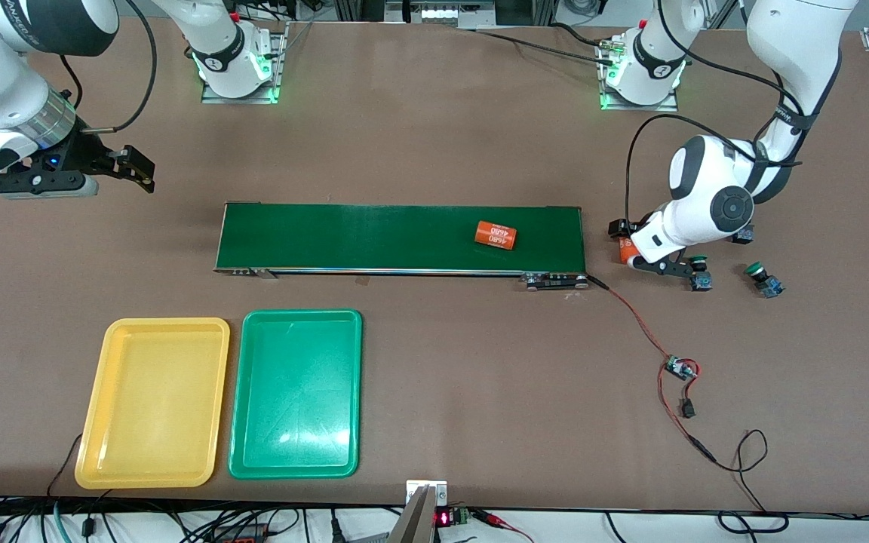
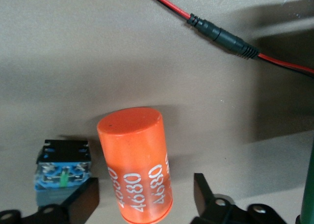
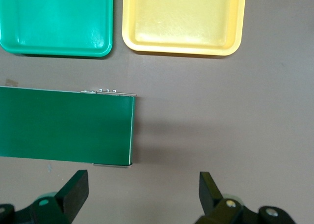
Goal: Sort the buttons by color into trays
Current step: 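Grasp the second orange cylinder with the left gripper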
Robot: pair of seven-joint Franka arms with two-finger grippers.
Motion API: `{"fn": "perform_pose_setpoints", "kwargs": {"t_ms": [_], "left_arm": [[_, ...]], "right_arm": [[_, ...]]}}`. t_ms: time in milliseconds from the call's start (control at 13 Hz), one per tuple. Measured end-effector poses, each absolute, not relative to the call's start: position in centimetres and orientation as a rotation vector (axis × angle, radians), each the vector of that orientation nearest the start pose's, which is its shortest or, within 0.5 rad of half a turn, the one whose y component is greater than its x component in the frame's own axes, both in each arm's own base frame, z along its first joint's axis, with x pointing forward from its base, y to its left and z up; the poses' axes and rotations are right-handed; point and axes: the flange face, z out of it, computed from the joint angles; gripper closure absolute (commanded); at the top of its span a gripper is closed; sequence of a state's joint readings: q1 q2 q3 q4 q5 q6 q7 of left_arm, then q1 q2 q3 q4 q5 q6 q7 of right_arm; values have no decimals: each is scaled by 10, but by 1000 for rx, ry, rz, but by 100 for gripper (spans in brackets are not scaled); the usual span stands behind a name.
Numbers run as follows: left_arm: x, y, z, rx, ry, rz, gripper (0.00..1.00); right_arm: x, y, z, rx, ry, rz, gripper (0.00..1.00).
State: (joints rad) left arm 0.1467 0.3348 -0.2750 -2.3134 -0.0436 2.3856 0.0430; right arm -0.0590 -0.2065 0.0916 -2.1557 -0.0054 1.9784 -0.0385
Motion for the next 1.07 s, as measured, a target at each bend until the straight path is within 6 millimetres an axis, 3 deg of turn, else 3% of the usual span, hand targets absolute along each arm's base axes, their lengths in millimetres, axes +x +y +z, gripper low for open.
{"fn": "perform_pose_setpoints", "kwargs": {"t_ms": [537,844,921,1074], "left_arm": [[496,-71,187,-3222,214,363,32],[496,-73,178,-3229,213,352,33],[495,-73,176,-3230,212,355,43],[495,-73,175,-3230,212,357,80]], "right_arm": [[495,13,486,-3163,-105,-39,0],[503,1,484,-3161,-66,-32,0],[503,-2,483,-3161,-56,-27,0],[504,-5,482,-3160,-47,-22,0]]}}
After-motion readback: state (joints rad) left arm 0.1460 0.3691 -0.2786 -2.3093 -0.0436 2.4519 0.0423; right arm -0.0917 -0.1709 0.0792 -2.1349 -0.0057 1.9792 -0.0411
